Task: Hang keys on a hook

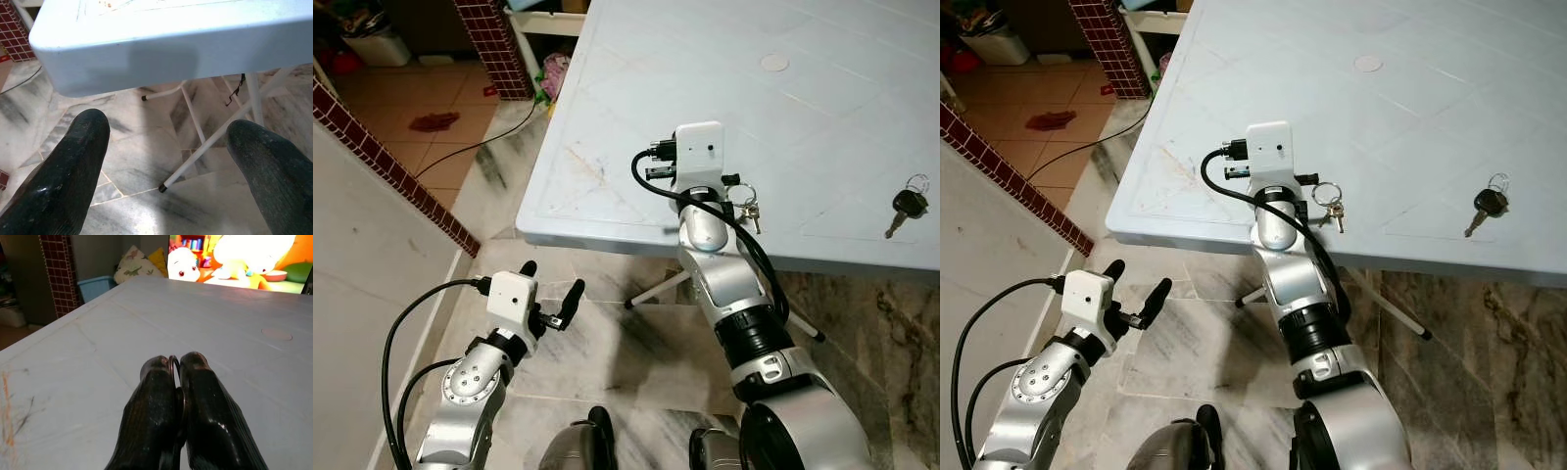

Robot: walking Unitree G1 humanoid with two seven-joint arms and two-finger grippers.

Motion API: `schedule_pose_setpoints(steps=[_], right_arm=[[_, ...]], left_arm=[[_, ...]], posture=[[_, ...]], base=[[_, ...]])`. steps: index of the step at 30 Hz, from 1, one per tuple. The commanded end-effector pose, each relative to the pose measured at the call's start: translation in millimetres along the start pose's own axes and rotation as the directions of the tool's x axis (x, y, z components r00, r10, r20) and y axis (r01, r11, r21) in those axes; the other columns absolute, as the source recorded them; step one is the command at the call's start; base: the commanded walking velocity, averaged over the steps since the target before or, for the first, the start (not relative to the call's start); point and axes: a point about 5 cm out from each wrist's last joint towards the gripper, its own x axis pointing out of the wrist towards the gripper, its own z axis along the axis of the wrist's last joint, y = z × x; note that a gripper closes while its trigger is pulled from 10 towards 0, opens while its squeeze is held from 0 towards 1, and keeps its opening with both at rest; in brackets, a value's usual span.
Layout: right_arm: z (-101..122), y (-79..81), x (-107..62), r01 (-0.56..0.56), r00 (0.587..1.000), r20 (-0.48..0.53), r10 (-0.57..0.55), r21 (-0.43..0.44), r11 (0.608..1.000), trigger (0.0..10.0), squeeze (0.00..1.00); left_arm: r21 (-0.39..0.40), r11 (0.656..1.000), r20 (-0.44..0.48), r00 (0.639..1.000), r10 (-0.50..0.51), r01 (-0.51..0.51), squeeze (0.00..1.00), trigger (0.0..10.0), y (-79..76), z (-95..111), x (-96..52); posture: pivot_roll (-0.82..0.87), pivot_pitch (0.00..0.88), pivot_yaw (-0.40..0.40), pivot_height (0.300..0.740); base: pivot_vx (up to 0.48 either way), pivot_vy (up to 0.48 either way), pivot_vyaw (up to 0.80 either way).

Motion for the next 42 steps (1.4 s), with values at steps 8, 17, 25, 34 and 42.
schedule_pose_setpoints(steps=[8,17,25,34,42], right_arm=[[22,3.3,-16.5,-0.101,0.98,0.161,0.113,-0.082,0.992,10.0,0.0],[23,-3.1,-23.8,-0.1,0.981,0.155,0.115,-0.1,0.99,10.0,0.0],[21,-5.7,-27.7,-0.096,0.983,0.146,0.111,-0.104,0.99,10.0,0.0],[21,-10.2,-26.7,-0.091,0.986,0.135,0.102,-0.087,0.992,10.0,0.0],[23,-9.8,-26.9,-0.123,0.982,0.136,0.13,-0.061,0.991,10.0,0.0]], left_arm=[[0.009,0.999,-0.011,0.999,0.044,-0.044,0.0,10.0,1.7,-6,1.9],[-0.003,0.998,-0.002,0.998,0.059,-0.059,0.0,10.0,-0.3,-6,7.3],[0.009,0.998,0.009,0.998,0.069,-0.069,0.0,10.0,-0.1,-3,9.6],[0.014,0.996,0.024,0.996,0.085,-0.086,0.0,10.0,0.9,1,13.4],[0.042,0.986,0.044,0.986,0.161,-0.163,0.0,10.0,6.0,6,13.3]], posture=[[-0.03,0.214,0.103,0.74],[-0.05,0.209,0.095,0.74],[-0.05,0.212,0.105,0.74],[-0.05,0.209,0.103,0.74],[-0.04,0.206,0.089,0.74]], base=[[0.0,0.0,0.0],[0.0,0.0,0.71],[0.0,0.0,0.8],[0.0,0.0,0.8],[0.0,0.0,0.8]])
